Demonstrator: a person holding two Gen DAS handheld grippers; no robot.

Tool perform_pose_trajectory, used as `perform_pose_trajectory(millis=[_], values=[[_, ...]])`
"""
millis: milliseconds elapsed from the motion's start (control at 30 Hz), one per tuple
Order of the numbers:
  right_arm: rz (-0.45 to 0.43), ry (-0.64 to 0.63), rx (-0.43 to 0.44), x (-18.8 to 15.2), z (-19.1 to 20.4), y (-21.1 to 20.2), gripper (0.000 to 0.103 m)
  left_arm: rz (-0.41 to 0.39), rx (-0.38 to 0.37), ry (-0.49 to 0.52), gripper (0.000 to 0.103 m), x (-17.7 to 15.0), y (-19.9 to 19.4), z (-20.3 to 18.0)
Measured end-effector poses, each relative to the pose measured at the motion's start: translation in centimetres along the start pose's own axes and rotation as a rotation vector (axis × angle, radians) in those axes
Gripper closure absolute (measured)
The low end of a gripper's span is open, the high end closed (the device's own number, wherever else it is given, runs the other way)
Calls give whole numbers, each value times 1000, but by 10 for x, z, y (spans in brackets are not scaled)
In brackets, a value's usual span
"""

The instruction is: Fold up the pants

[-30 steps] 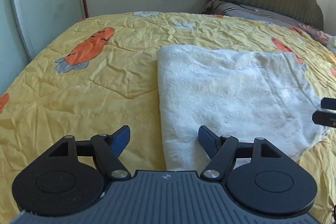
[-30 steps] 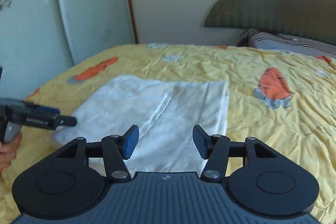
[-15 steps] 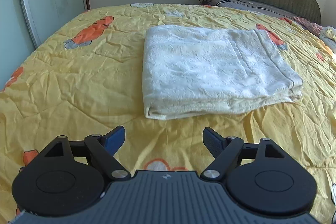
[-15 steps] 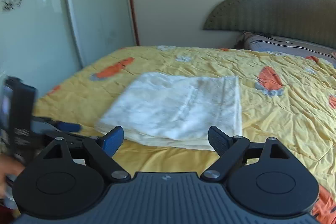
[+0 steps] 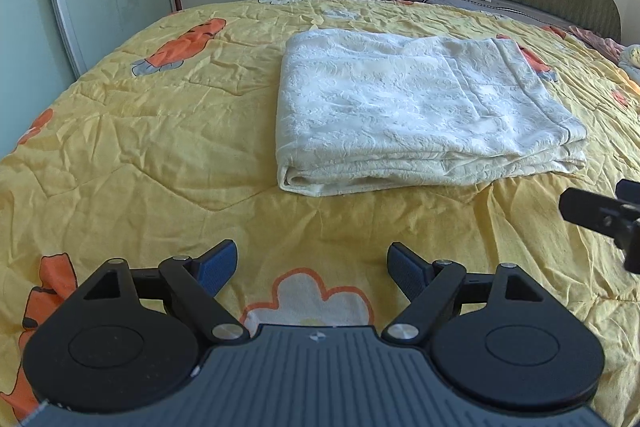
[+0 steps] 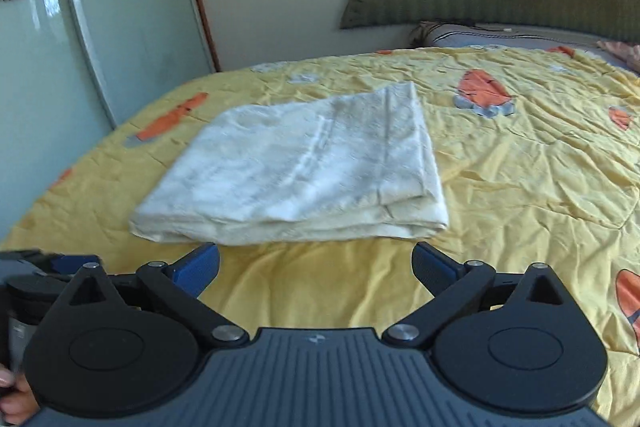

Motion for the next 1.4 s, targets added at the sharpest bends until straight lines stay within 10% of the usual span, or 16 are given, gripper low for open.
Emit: perform_pose_trajectory(millis=[1400], values=[[51, -41, -83, -35, -5, 27, 0, -96, 12, -46, 1, -10, 8, 1]])
Point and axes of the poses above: each gripper's, at about its wrist camera, not at the fingertips, and y roughly the way its jaws point, z to its left, x to its top, the point moved 9 cm from there along y, roughly the way its jaws point, and after that the axes turned 4 degrees about z, right-handed, at the moved point
